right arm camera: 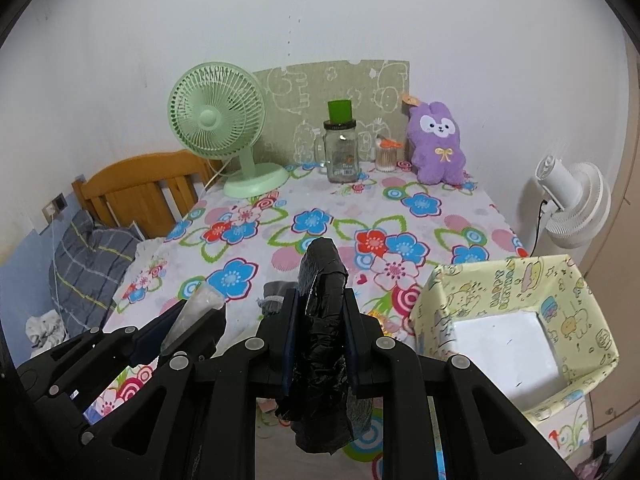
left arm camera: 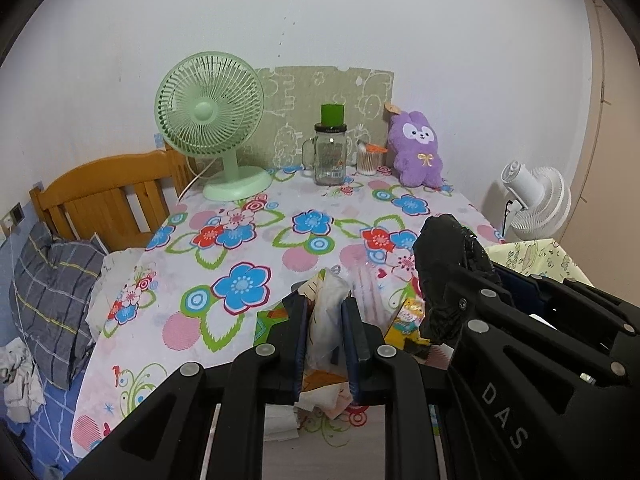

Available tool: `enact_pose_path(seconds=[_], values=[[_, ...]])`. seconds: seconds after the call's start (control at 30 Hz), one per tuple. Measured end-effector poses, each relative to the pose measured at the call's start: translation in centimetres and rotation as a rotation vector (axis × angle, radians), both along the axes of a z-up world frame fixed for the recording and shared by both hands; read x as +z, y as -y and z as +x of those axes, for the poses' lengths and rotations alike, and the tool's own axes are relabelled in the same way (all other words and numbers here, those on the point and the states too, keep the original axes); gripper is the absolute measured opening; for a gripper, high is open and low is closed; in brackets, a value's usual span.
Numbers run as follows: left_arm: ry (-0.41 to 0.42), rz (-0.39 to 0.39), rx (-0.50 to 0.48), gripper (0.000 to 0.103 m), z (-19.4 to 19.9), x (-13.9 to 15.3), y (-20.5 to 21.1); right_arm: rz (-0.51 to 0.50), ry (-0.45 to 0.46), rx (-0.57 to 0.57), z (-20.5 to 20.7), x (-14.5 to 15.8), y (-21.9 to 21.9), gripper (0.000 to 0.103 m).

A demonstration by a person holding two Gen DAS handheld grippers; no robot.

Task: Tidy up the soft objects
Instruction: 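Carry the carton in the left gripper toward the gift box while the right carries the black item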

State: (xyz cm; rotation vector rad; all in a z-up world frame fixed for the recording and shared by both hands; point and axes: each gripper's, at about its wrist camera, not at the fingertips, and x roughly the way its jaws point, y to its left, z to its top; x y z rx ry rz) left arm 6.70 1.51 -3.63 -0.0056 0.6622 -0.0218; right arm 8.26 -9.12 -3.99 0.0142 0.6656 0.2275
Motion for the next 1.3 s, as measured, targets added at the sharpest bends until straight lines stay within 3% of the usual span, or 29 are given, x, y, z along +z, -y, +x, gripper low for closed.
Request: enact_pose_path(seconds=[1.3], values=[[0.077, 0.008, -0.186, 0.015, 1.4, 2.7, 11.0, 0.003, 0.074, -0.144, -0.1, 3.0, 11.2, 0.023]])
